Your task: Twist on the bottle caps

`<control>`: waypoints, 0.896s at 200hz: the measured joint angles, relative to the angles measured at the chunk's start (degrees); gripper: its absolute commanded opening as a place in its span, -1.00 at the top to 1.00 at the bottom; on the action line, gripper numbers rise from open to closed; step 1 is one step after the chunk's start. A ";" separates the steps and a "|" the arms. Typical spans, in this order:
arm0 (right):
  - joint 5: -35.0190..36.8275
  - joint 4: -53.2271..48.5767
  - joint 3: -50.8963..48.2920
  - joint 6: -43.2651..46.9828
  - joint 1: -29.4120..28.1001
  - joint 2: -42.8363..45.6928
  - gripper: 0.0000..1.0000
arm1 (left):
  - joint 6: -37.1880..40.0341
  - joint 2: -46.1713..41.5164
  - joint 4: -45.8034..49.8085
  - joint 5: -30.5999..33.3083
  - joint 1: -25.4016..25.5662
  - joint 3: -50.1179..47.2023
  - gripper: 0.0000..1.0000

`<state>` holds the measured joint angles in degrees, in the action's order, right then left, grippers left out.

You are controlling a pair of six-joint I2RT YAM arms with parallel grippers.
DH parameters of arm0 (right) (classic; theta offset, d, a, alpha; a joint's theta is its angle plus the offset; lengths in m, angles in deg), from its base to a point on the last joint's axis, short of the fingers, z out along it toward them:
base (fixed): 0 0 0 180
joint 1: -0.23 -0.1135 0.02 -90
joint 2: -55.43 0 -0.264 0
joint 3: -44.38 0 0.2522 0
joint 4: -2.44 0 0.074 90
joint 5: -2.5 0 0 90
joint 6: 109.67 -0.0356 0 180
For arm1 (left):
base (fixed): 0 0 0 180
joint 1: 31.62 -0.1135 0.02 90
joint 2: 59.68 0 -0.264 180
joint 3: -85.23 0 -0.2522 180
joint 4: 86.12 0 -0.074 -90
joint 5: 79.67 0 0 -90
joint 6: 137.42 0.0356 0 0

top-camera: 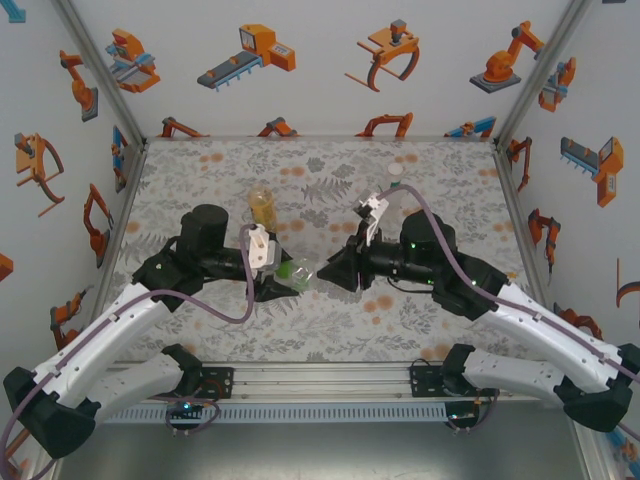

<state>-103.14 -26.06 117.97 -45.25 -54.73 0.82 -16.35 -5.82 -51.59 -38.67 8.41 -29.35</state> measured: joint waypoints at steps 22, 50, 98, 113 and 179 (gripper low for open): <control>3.65 -1.11 0.04 -10.75 0.00 -0.83 1.00 | -0.26 0.11 0.26 1.42 0.00 0.00 1.00; 7.21 -3.28 0.92 -22.53 0.02 -3.08 1.00 | -0.37 0.48 1.38 3.13 -0.35 -0.02 1.00; 9.55 -5.07 1.42 -30.18 0.07 -4.57 1.00 | -0.39 0.61 2.58 4.52 -0.44 -0.02 1.00; 9.84 -5.14 1.42 -30.62 0.07 -4.46 1.00 | -0.39 0.61 2.51 4.57 -0.42 -0.02 1.00; 10.19 -4.35 1.70 -24.24 -0.09 -2.47 0.08 | -0.35 0.59 -0.17 3.85 0.00 -0.02 1.00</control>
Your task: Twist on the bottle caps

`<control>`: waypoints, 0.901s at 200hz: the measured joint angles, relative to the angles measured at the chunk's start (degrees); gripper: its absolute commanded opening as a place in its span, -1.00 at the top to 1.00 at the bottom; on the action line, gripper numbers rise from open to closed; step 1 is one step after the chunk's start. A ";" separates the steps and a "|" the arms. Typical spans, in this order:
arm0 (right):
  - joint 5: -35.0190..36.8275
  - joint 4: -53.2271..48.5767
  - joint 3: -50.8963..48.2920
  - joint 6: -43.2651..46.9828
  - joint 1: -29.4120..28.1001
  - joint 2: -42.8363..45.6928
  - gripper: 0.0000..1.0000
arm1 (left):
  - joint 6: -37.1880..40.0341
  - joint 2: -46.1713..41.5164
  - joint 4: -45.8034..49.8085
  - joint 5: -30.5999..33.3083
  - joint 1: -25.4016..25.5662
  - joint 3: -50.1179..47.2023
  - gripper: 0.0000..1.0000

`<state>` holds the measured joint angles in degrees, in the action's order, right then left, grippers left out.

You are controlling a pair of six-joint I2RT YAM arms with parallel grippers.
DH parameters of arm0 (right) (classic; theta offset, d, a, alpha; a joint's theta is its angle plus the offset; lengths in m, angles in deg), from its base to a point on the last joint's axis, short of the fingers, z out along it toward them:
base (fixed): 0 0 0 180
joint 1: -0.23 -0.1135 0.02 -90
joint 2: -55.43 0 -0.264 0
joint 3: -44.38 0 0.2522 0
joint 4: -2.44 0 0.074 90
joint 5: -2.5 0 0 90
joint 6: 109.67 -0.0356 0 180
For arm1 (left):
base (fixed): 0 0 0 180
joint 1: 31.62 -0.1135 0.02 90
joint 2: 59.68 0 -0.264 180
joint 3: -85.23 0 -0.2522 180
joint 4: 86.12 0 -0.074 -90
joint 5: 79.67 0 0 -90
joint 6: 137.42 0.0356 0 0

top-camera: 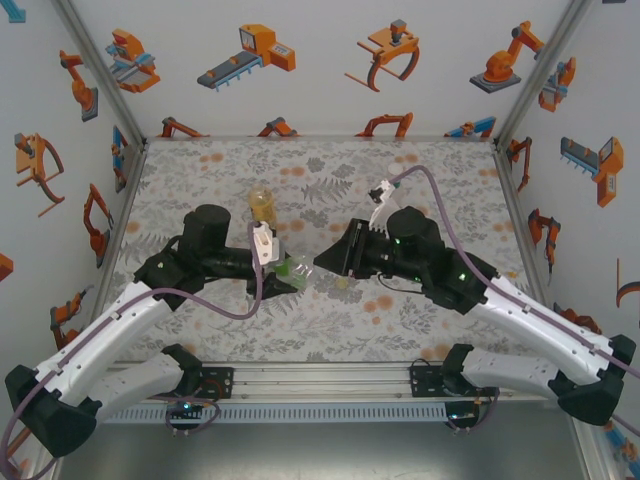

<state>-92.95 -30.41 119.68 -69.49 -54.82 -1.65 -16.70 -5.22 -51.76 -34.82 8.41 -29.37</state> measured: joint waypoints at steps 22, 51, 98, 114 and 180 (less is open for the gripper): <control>-0.13 0.15 0.07 8.24 0.00 2.21 0.02 | 0.02 -0.02 -0.70 -1.84 0.07 0.00 1.00; -2.67 0.48 0.35 21.81 0.07 5.62 0.00 | 0.02 -0.02 -0.92 -4.61 0.07 0.00 1.00; -13.00 0.52 0.79 45.03 0.04 7.61 -0.02 | 0.02 0.00 -0.96 -6.84 0.07 0.00 1.00; -16.65 0.50 0.79 52.26 0.04 7.52 -0.07 | 0.02 0.00 -0.96 -7.37 0.07 0.00 1.00; -25.07 -0.68 1.60 66.49 0.04 3.13 -0.01 | 0.04 0.00 -0.92 -7.87 0.07 0.00 1.00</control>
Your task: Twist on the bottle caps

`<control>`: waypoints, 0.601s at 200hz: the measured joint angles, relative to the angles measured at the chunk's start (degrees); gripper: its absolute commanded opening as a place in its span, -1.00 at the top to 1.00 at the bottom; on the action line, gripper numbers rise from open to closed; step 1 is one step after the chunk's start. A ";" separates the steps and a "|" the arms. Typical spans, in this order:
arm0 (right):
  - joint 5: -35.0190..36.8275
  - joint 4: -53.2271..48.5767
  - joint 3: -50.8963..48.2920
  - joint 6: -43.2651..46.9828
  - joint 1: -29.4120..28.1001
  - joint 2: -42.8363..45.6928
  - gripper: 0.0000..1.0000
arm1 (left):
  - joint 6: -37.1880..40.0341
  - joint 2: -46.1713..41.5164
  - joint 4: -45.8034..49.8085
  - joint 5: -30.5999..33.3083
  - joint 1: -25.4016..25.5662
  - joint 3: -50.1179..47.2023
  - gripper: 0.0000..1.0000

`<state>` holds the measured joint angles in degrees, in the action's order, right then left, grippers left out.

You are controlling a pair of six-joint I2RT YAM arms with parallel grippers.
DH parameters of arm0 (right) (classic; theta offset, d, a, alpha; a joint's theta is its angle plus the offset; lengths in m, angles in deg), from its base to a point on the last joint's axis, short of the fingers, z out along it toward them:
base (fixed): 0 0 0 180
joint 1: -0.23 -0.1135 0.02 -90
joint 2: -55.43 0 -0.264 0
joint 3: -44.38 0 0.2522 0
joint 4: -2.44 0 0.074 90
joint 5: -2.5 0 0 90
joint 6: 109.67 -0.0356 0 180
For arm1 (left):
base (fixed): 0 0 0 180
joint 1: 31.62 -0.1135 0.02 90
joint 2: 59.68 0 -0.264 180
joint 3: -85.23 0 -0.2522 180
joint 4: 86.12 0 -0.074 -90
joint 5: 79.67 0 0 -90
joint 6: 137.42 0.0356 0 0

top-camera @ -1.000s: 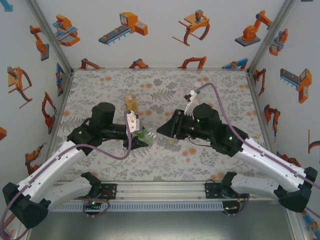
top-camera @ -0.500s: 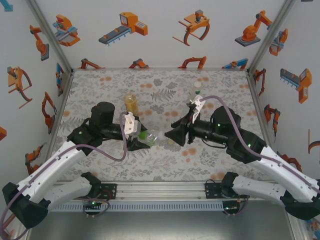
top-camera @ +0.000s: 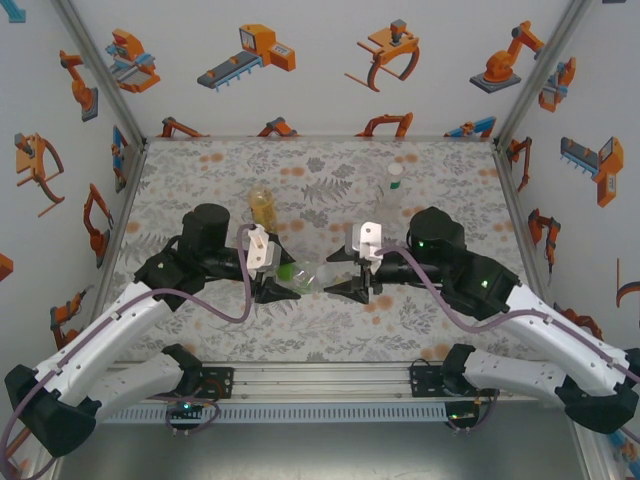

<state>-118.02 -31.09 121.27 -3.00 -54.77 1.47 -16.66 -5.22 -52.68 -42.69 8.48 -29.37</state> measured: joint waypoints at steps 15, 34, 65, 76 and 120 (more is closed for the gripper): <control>-0.17 -0.31 0.00 1.03 0.00 -0.52 0.04 | 0.00 0.00 0.00 0.00 0.00 0.00 1.00; -0.17 -0.44 0.00 1.68 0.00 -0.79 0.15 | 0.00 0.00 0.00 0.00 0.00 0.00 1.00; -0.07 -0.42 0.00 2.64 0.02 -0.79 0.30 | 0.07 0.00 0.11 -0.50 0.04 0.00 1.00; -0.07 -0.42 0.00 2.73 0.02 -0.79 0.37 | 0.17 0.00 0.13 -0.59 0.04 0.00 1.00; 0.07 -0.42 0.02 2.78 0.02 -0.79 1.00 | 0.20 0.00 0.15 -0.61 0.04 0.00 1.00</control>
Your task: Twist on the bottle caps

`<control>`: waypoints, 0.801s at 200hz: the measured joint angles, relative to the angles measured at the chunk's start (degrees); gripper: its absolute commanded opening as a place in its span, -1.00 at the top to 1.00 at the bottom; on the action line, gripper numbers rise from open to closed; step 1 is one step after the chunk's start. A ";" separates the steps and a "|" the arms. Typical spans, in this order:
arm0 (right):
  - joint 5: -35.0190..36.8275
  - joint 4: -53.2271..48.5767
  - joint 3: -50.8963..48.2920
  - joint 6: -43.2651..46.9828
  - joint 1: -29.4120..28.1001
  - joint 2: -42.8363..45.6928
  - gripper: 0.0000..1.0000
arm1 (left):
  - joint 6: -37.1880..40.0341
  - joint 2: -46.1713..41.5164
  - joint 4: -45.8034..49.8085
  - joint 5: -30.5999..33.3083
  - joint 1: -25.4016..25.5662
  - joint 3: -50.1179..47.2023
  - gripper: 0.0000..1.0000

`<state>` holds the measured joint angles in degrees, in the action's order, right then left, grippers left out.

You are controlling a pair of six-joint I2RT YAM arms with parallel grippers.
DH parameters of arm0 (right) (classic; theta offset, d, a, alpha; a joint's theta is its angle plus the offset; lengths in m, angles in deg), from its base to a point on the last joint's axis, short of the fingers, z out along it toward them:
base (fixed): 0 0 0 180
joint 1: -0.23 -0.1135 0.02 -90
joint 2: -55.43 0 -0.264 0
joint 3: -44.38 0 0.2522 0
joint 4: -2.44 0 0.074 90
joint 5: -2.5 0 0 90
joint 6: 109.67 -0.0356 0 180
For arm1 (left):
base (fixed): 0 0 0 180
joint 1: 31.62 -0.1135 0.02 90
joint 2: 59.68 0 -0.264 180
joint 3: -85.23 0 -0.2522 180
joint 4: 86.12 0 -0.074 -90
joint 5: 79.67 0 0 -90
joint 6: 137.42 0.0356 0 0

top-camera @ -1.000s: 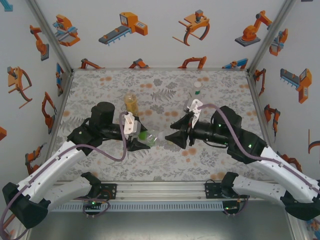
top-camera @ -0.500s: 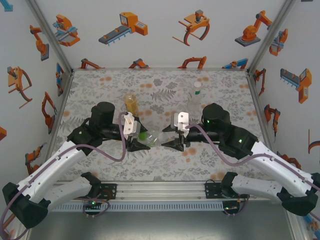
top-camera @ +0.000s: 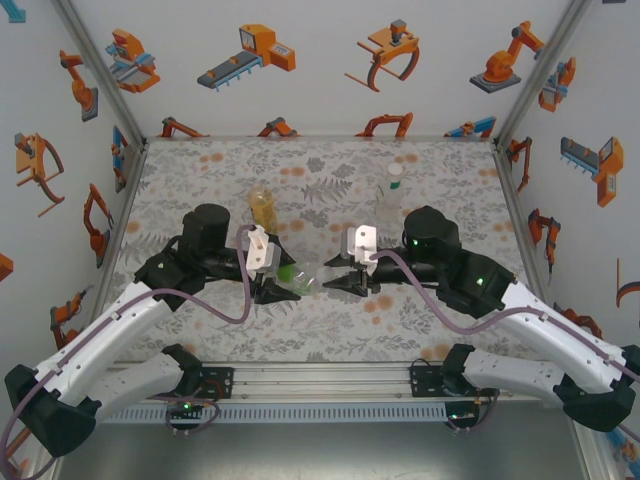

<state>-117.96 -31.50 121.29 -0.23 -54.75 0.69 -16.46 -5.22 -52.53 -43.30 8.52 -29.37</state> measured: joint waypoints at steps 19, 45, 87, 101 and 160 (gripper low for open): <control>0.48 0.13 0.02 -0.94 0.00 0.00 1.00 | 0.00 0.00 -0.04 -0.02 0.00 0.00 1.00; 2.16 1.70 -0.42 -5.77 -0.02 0.09 1.00 | -0.02 -0.04 -0.15 0.07 -0.07 0.02 1.00; 7.23 6.91 -3.89 -19.12 -0.02 1.05 1.00 | -0.04 -0.07 0.22 2.16 -0.17 0.02 1.00; 9.92 8.72 -5.25 -24.85 -0.04 1.29 1.00 | -0.04 -0.07 0.37 3.30 -0.22 0.02 1.00; 21.46 11.10 -7.56 -47.56 -0.61 1.62 1.00 | -0.31 -0.07 -0.61 7.85 -0.37 0.02 1.00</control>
<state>-96.49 -20.40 113.73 -47.79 -55.36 2.30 -16.77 -5.29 -53.14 -35.45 8.15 -29.35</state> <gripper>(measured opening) 0.370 0.522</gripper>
